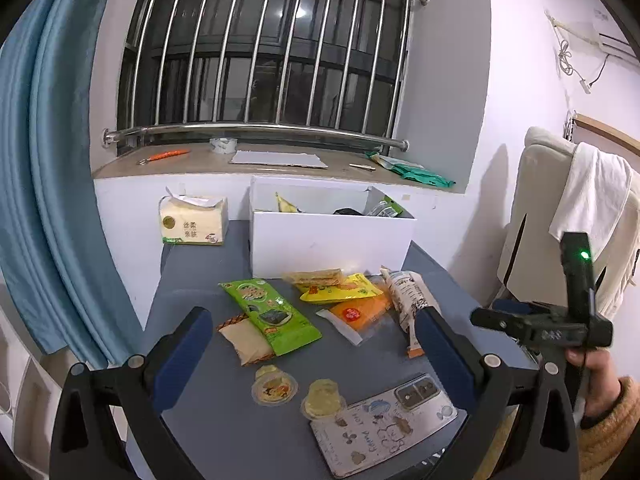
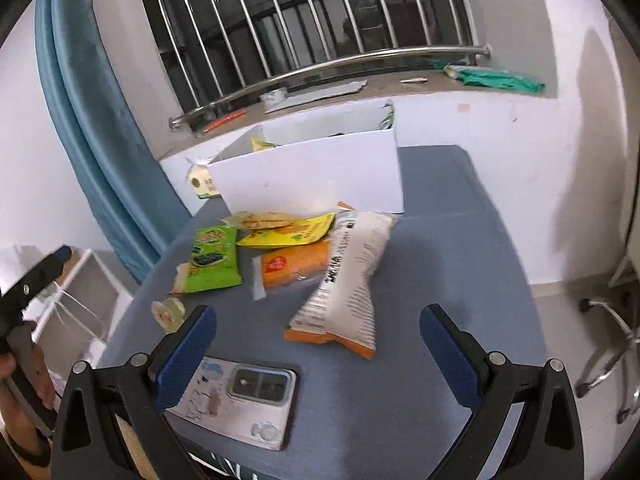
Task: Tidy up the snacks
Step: 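Grasp the white printed snack bag with the right gripper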
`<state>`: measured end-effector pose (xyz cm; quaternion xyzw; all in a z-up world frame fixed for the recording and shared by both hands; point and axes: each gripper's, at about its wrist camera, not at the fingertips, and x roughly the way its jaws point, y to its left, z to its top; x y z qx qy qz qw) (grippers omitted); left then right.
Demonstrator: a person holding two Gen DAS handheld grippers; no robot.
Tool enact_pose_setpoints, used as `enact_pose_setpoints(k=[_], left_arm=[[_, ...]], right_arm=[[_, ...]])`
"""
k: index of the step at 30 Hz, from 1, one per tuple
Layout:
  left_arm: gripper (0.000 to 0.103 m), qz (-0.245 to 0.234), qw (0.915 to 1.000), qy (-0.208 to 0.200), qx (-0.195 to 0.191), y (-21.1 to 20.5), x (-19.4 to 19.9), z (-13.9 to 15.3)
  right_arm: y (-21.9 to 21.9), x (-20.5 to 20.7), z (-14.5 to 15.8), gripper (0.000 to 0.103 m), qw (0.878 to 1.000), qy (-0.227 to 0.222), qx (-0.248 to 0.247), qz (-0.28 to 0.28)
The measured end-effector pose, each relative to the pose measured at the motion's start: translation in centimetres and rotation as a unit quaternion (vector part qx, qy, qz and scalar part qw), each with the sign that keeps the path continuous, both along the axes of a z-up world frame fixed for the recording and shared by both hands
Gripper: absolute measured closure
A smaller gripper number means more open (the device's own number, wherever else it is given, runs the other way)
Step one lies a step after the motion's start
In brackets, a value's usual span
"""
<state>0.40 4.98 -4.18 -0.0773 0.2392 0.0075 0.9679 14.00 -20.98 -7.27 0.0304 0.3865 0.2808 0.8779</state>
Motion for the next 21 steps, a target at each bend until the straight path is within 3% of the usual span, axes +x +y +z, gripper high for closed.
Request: enact_pose_setpoints(k=[14,16,17,21], left_arm=[[0.000,0.021,0.9993,0.029,0.006,1.7,-1.6,-2.3],[0.000,0.022,0.9991,0.036,0.003,2.0,-1.5,-2.8],[0.000,0.023,0.9989,0.040,0.000,2.2,-1.4,-3.0],[0.000,0.016,0.9985,0.051,-0.013,2.6,-0.9,-3.7]], right_arm=[[4.8,9.7,-6.1,0.003,0.994,0.098,-0.055,0.012],[5.6,10.5,-7.1,0.030,0.991,0.103,-0.081,0.016],[5.9,10.8,-7.6,0.055,0.990,0.106,-0.095,0.022],[6.1,10.5,-7.4,0.060,0.990,0.099,-0.093,0.033]])
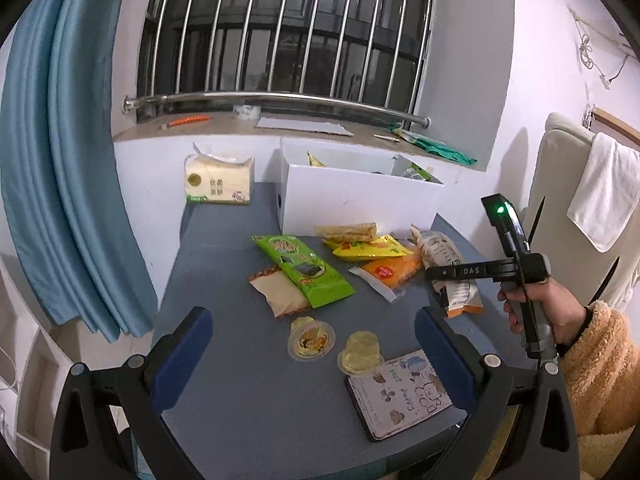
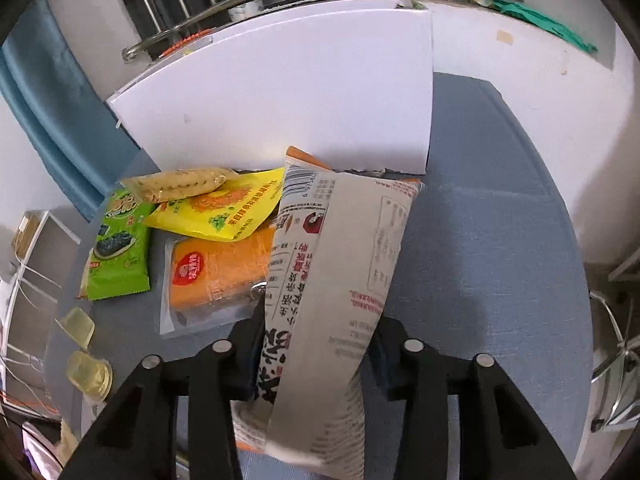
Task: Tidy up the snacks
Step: 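Grasp the white printed snack bag with the right gripper, then grasp a clear jelly cup with the left gripper while the right holds the white bag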
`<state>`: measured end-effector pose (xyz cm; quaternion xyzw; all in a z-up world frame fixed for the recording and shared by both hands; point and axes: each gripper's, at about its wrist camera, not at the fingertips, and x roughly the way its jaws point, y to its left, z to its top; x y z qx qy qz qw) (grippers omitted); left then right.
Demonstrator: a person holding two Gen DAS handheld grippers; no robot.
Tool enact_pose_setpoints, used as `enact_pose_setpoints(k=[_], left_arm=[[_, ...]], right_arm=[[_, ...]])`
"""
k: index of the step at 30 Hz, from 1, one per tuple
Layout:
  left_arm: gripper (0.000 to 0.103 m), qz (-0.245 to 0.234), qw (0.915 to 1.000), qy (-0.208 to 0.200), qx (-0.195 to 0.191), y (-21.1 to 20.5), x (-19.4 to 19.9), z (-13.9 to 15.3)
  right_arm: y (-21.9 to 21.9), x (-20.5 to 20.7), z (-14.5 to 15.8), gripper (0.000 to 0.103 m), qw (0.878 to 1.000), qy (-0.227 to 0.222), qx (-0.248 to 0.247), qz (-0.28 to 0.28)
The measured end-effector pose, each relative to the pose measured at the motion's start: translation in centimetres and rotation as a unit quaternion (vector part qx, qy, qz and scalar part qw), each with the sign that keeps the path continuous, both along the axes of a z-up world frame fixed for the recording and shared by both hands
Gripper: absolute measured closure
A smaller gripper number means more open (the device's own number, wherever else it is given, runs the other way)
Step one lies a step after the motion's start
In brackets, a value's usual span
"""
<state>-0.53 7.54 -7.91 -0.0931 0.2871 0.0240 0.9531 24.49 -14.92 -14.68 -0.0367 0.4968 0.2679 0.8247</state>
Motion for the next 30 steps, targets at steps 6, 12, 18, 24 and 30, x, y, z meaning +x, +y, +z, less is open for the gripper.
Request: enact_pose_setpoints(k=[6,12,18,24,30], left_arm=[[0.000,-0.024,0.9988,0.043,-0.001,0.7,2.6,-2.4],[0.000,-0.024,0.9932,0.110,-0.027,2.6,6.6,-5.6],[0.001,-0.021,0.9869,0.152,-0.050,2.0,9.1,-8.2],[0.035,-0.030,0.9840,0.140,-0.106,2.1,10.2,-8.7],[0.058,-0.042,0.9858,0.138,-0.086,1.8,10.3,-8.3]], right_arm=[[-2.0,-2.0,2.2,0.060,0.999,-0.017,0.031,-0.012],[-4.5,-5.6,4.5,0.061,0.998,-0.040,0.057,-0.012],[-6.2,-8.7,5.6,0.061,0.996,-0.060,0.068,-0.021],[-6.4,-9.6,5.5,0.060,0.996,-0.060,0.072,-0.016],[-6.5,-9.6,5.0,0.061,0.995,-0.052,0.082,-0.014]])
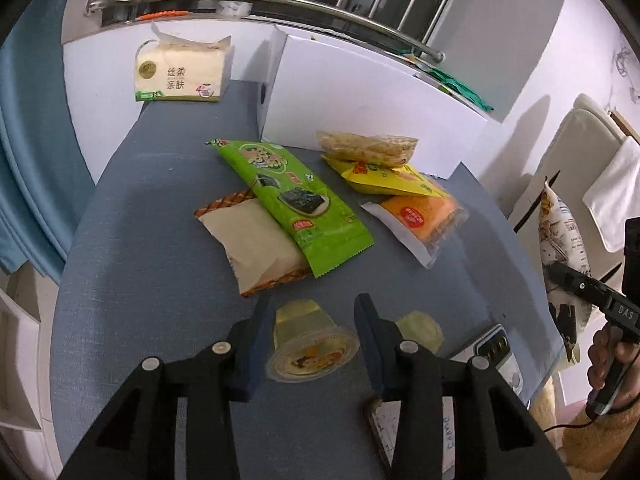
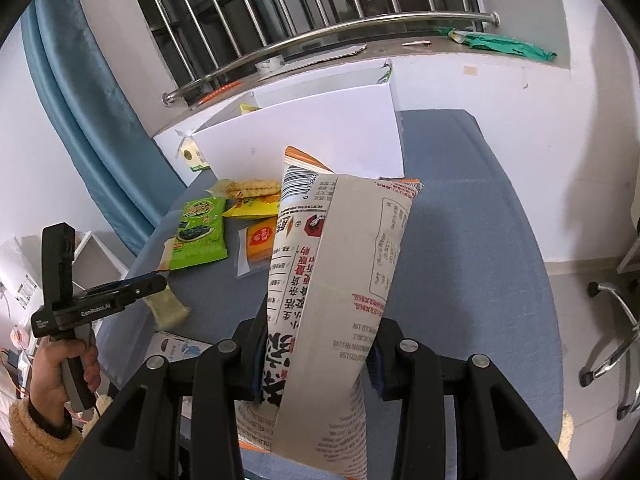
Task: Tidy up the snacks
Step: 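Grasp a clear jelly cup with the left gripper while the right holds the white bag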
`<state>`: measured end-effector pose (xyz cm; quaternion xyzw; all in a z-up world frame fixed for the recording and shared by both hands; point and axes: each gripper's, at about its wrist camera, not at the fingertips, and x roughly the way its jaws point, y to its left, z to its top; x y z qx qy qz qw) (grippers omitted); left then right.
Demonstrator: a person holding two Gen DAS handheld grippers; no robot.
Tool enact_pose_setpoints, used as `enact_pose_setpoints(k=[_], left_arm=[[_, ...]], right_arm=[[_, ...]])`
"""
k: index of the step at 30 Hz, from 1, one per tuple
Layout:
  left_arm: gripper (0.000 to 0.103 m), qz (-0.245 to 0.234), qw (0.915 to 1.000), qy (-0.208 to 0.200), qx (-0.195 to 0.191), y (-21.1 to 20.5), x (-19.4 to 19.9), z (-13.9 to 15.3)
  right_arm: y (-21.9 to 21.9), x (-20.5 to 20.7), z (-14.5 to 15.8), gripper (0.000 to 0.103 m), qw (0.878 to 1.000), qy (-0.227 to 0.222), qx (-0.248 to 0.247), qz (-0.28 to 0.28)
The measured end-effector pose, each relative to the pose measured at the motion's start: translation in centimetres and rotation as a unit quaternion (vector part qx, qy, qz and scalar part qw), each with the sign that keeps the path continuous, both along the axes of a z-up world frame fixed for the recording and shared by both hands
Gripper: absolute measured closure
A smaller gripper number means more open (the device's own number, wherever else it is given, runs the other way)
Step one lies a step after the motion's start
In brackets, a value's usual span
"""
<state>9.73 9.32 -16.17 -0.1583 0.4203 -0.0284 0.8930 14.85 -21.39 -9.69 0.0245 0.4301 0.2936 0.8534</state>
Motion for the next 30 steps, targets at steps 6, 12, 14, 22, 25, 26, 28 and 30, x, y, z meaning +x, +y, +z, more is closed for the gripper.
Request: enact_pose_setpoints(k=[6,12,14,22,25,26,28,30], left_arm=[[0.077,0.000,0.9996,-0.028,-0.002,0.0,-1.6,0.9],[0.087,-0.009,0.9990,-0.036,0.026,-0.4,-2.1,2.1],[0.085,-0.009,0.9992,-0.027,0.029,-0.2,-2.2,1.7],[0.003,-0.007,0.9961,-0.027,0.084,-1.6,-2.8,1.1],[0.003,-0.017,0.9963,-0.022,0.081,-1.7,-2.1,0.6],[0.003,-0.018,0.9964,-0.019,0.081,-1.6,-1.8,0.4],[0.003,-0.020,0.9965,-0.015,0.080,-1.4,-1.3,-0.1],[0.015,-0.029,0.9974,-0.024,0.062,-1.0,-1.1,-0.4]], right_arm=[[0.2,-0.3,0.0,0.061,1.000,-0.003,0.001,0.004],[0.5,-0.4,0.0,0.060,1.000,-0.005,0.001,0.008],[0.6,-0.5,0.0,0.061,1.000,-0.006,0.002,0.012],[0.3,-0.3,-0.3,0.061,1.000,-0.002,-0.001,0.015],[0.5,-0.3,-0.4,0.060,1.000,-0.001,-0.002,0.016],[0.5,-0.3,-0.4,0.060,1.000,-0.001,-0.002,0.017],[0.5,-0.4,-0.5,0.060,1.000,0.000,-0.004,0.018],[0.5,-0.3,-0.6,0.060,1.000,0.002,-0.006,0.018]])
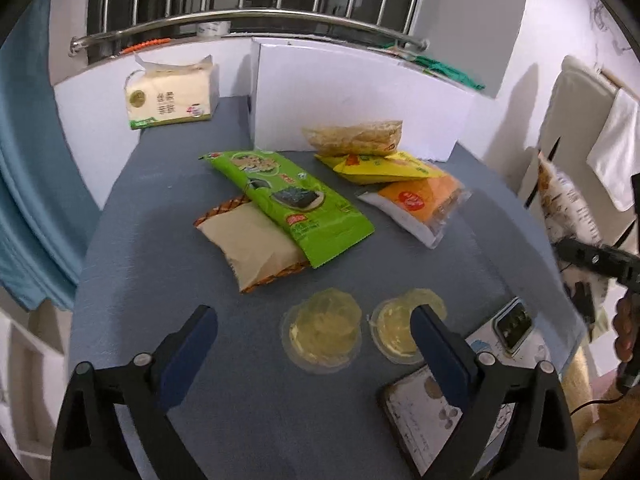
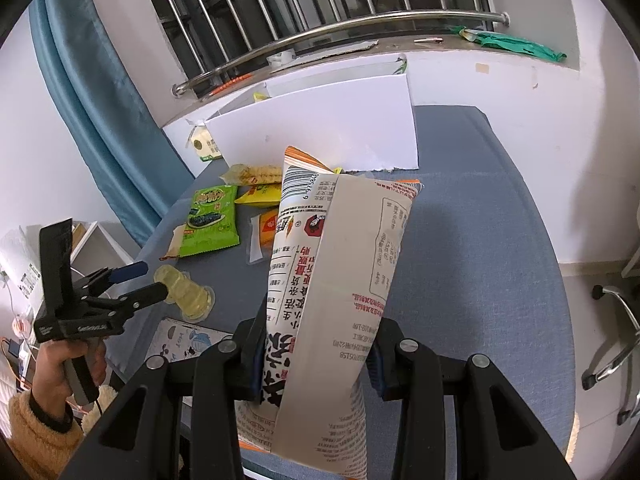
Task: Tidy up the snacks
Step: 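Grasp a clear jelly cup with the left gripper while the right holds the white bag, then carry the jelly cup and white bag over the box and release both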
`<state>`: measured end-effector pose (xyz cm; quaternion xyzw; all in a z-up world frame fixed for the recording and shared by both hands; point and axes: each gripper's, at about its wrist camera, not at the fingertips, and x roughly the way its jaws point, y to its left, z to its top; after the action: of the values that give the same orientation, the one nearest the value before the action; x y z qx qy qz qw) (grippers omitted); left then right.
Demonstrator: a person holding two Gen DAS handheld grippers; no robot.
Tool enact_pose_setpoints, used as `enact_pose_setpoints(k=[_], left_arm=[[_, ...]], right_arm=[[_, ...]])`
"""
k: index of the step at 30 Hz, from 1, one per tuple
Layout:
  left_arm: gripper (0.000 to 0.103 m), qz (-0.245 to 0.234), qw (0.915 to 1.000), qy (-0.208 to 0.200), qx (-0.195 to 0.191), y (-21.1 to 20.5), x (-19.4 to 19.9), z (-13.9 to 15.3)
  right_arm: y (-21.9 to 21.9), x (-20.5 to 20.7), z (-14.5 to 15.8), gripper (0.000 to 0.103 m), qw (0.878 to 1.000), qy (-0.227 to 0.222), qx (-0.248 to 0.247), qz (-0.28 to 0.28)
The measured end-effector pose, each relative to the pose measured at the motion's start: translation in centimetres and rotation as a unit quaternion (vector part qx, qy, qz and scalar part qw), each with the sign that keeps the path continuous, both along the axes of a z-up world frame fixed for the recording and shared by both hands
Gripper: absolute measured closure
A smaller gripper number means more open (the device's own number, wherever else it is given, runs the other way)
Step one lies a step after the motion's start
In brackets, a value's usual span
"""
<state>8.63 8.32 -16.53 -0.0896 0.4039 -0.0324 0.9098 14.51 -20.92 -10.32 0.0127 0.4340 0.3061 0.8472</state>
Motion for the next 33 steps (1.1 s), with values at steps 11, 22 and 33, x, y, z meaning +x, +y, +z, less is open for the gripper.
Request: enact_pose_setpoints(k=[11,22,33], left_arm=[[0.068,-0.023,0.9995,-0.012,0.017,-0.9,-0.7,0.6],[0.068,-0.038,0.9914,-0.120,0.034,-0.9,1.2,10.3],[0.068,-0.054,0.9807,-0.168,0.084,-1.6,15.6,18.2]], right_arm=[[0.3,0.3,-0.3,0.060,1.000,0.006,-0.001,0.004],[0.8,2.4,1.9,0.061,1.000,-0.013,0.023,0.011],[4.4,13.1,10.0,0.060,0.996,-0.062,0.053,-0.021]])
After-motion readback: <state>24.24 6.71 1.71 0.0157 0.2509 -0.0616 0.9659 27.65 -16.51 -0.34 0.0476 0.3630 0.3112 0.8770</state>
